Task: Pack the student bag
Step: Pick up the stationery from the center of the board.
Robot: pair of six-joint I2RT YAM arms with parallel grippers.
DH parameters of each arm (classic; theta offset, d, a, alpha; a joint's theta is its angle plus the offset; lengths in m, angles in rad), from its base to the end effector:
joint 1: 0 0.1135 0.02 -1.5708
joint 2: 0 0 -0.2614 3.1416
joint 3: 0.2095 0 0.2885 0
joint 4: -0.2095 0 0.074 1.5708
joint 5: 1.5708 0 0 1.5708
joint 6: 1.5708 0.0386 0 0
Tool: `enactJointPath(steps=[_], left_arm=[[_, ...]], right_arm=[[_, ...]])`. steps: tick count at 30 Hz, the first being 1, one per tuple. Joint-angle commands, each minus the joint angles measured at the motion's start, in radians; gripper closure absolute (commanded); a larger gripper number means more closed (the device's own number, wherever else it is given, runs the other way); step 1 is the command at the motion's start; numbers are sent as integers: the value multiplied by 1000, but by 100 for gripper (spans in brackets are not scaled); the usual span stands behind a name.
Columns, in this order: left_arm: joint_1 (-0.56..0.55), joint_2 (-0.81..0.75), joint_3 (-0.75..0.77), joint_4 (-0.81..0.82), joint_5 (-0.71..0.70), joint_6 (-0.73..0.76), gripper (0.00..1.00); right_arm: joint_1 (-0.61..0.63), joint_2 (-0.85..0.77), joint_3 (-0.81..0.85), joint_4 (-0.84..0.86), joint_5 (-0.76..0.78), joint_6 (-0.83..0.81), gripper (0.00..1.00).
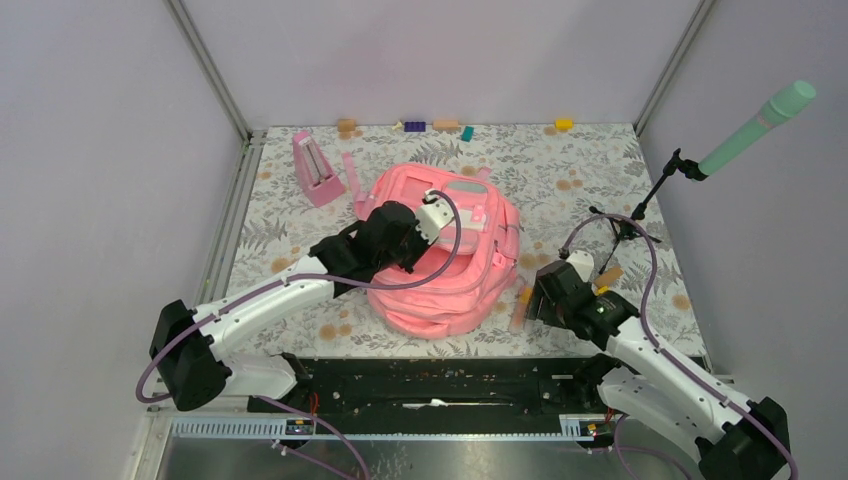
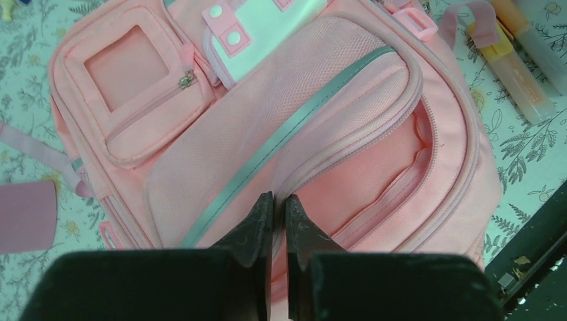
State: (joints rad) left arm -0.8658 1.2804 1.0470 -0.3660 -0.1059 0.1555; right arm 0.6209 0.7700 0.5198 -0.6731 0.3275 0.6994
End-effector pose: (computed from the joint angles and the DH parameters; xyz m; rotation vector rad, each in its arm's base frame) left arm 0.2146 -0.2459 0.2937 1.0124 1.9319 -0.2919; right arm 0.1596 0.0989 0.1956 0.2301 2.4242 0.1830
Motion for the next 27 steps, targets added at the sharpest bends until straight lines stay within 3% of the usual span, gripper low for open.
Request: enactJointPath(steps=[1, 9, 17, 27], left_arm=[[7, -22, 74, 3, -64, -100, 100], [7, -30, 99, -55, -66, -149, 100], [8, -47, 108, -68, -52, -153, 100], [7, -68, 107, -70, -55, -152, 100]], right_arm=[[-56, 73, 79, -59, 81, 59, 32], [-255, 341, 174, 85, 1, -76, 41], [-266, 585, 304, 113, 1, -119, 42], [-324, 691, 297, 117, -9, -122, 42]])
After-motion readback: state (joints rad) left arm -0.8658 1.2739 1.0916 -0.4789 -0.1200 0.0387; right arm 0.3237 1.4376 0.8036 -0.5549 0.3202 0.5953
